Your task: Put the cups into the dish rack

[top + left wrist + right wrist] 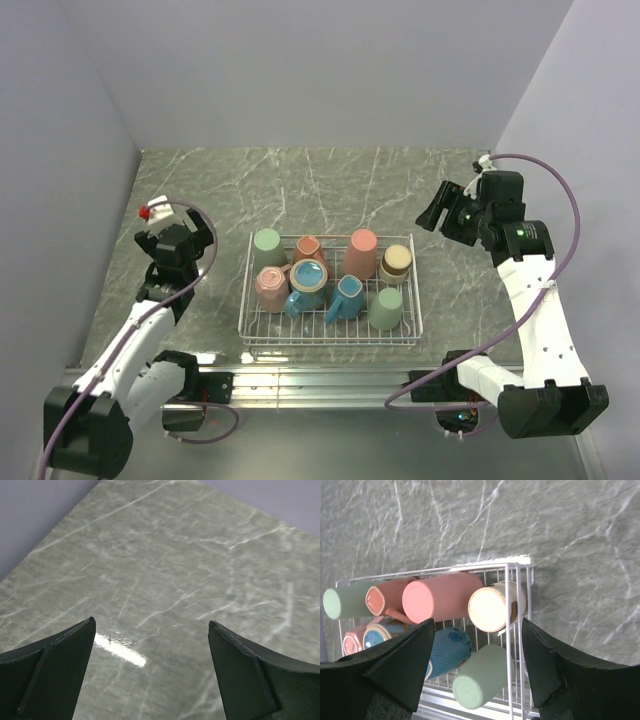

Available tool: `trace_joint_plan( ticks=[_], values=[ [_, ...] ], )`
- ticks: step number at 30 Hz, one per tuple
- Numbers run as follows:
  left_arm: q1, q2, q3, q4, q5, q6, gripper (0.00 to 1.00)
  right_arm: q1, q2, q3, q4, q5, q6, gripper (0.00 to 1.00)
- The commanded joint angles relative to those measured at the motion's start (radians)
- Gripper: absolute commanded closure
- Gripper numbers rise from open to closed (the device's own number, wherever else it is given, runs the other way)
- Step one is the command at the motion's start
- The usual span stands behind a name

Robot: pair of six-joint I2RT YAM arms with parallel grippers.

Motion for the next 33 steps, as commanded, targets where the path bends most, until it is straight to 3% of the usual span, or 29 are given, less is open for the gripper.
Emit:
trace_joint_plan(
  ticks=[1, 10, 16, 22, 25, 33],
  values=[
    [0.045, 0.054, -0.086, 0.365, 0.020, 0.019, 0.01, 0.024, 0.009, 0.007, 0.025, -0.015, -0.015, 0.24],
    [0.116, 0.290, -0.217, 0.795, 0.065, 0.082, 0.01, 0.161, 0.005, 0.028, 0.002, 0.059, -0.075, 0.23],
    [0.151, 0.449, -0.232, 0.928, 0.140, 0.131, 0.01, 0.254, -0.044, 0.024, 0.043, -0.062, -0.130, 0.23],
    [0.170, 0.546, -0.274, 1.089, 0.214, 0.145, 0.01, 0.270, -0.084, -0.027, 0.060, -0.147, -0.138, 0.24],
    [0.170, 0.598, -0.330, 1.228, 0.371, 0.222, 0.01, 0.275, -0.098, -0.038, 0.057, -0.153, -0.131, 0.24],
    [0.173, 0.594, -0.320, 1.225, 0.375, 0.217, 0.01, 0.275, -0.217, -0.084, 0.087, -0.170, -0.013, 0.23]
  ],
)
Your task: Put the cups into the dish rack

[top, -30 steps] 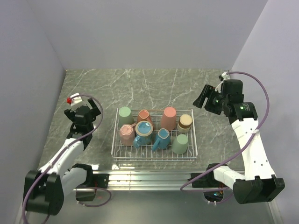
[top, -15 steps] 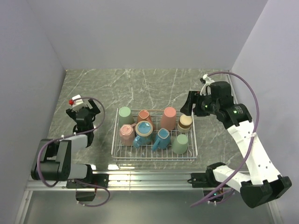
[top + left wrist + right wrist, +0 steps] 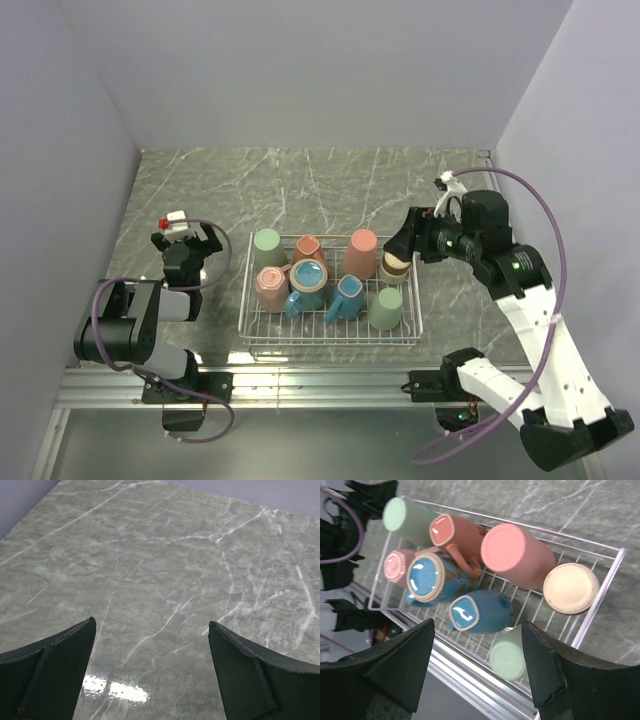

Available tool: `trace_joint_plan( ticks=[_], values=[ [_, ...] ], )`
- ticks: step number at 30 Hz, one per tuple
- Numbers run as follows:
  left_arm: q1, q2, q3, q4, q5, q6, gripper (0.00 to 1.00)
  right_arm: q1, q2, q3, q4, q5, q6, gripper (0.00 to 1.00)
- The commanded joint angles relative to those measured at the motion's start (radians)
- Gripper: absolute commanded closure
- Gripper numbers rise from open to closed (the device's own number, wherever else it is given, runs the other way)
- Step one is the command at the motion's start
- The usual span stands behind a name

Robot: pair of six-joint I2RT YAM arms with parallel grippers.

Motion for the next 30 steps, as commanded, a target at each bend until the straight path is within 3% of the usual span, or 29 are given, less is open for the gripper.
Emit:
trace_joint_plan(
  ticks=[1, 7, 14, 21, 30],
  values=[
    [0.004, -0.015, -0.002, 0.094, 0.039, 0.017, 0.01, 0.009, -0.096, -0.026, 0.057, -0.031, 0.081, 0.23],
    [0.002, -0.015, -0.002, 0.097, 0.039, 0.017, 0.01, 0.009, -0.300, -0.178, 0.083, -0.070, 0.186, 0.21],
    [0.002, -0.013, -0.002, 0.094, 0.039, 0.017, 0.01, 0.009, -0.384, -0.200, -0.041, -0.034, 0.226, 0.20],
    [0.002, -0.013, 0.000, 0.092, 0.038, 0.017, 0.01, 0.009, -0.591, -0.267, -0.068, -0.056, 0.287, 0.15],
    [0.002, -0.013, 0.000, 0.094, 0.039, 0.017, 0.01, 0.009, -0.642, -0.281, -0.151, -0.059, 0.315, 0.12]
  ],
)
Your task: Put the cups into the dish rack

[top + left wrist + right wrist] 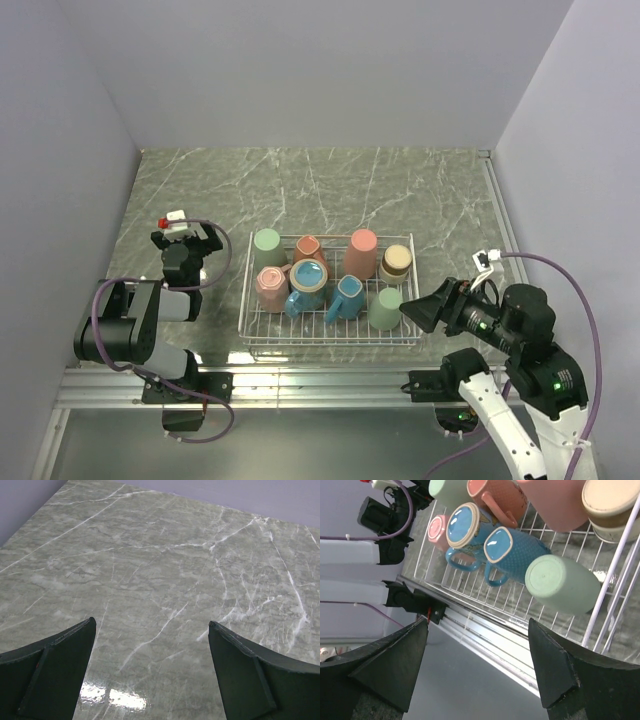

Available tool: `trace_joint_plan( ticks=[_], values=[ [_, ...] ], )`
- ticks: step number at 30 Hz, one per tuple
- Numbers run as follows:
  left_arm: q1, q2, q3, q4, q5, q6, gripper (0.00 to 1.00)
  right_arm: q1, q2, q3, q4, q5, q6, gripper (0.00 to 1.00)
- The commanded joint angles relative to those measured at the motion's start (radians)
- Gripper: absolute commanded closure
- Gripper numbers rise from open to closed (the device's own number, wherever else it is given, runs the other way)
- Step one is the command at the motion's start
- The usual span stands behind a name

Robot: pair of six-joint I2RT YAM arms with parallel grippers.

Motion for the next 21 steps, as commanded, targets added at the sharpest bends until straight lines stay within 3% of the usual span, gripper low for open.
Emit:
trace_joint_plan(
  ticks=[1, 19, 21],
  values=[
    [0.002, -0.012, 0.000, 0.057, 0.021, 0.013, 0.01, 0.005, -0.032, -0.010, -0.007, -0.005, 0.036, 0.12],
    [0.002, -0.012, 0.000, 0.057, 0.021, 0.013, 0.01, 0.005, -0.045, 0.014, -0.018, -0.015, 0.033, 0.12],
    [0.002, -0.013, 0.000, 0.057, 0.021, 0.013, 0.01, 0.007, -0.045, 0.008, 0.000, -0.043, 0.032, 0.16]
  ],
)
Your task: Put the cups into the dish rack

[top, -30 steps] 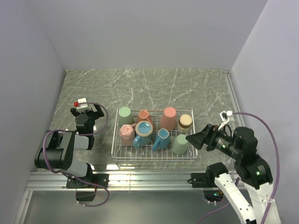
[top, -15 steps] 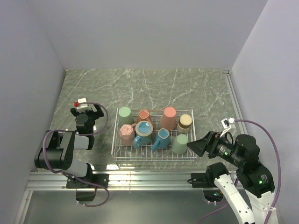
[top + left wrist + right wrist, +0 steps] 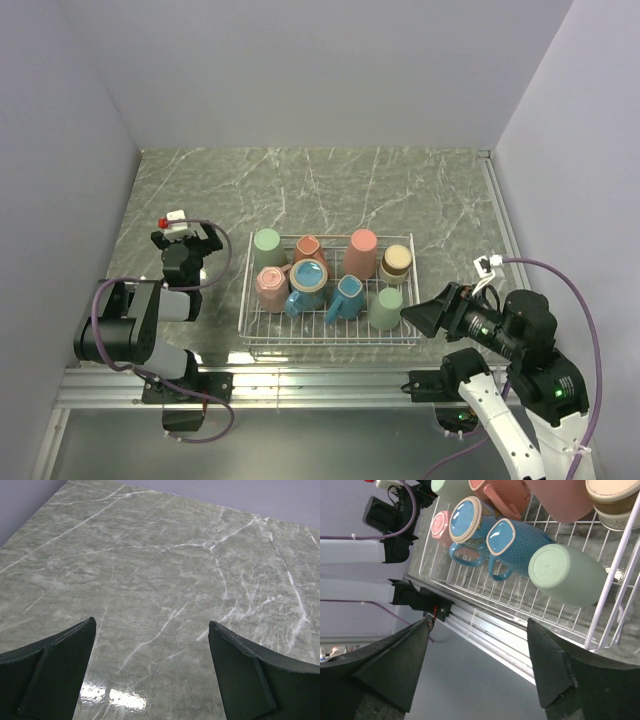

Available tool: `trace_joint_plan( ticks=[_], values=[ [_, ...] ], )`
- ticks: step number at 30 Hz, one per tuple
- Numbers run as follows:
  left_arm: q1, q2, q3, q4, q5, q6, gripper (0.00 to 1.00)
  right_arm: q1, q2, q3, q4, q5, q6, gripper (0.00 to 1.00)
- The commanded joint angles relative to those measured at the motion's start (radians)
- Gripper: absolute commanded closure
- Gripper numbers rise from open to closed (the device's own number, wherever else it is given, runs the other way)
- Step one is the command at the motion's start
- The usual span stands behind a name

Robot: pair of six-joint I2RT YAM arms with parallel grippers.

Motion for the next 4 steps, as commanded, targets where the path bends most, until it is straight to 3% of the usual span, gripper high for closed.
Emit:
trace_joint_plan(
  ticks=[1, 4],
  values=[
    [0.002, -0.013, -0.002, 0.057, 0.019, 0.013, 0.01, 0.005, -0.003, 0.021, 0.031, -0.040, -0.018, 0.18],
    [0.002, -0.015, -0.002, 0.057, 0.019, 0.013, 0.01, 0.005, 0.017, 0.026, 0.027, -0.022, -0.027, 0.15]
  ],
)
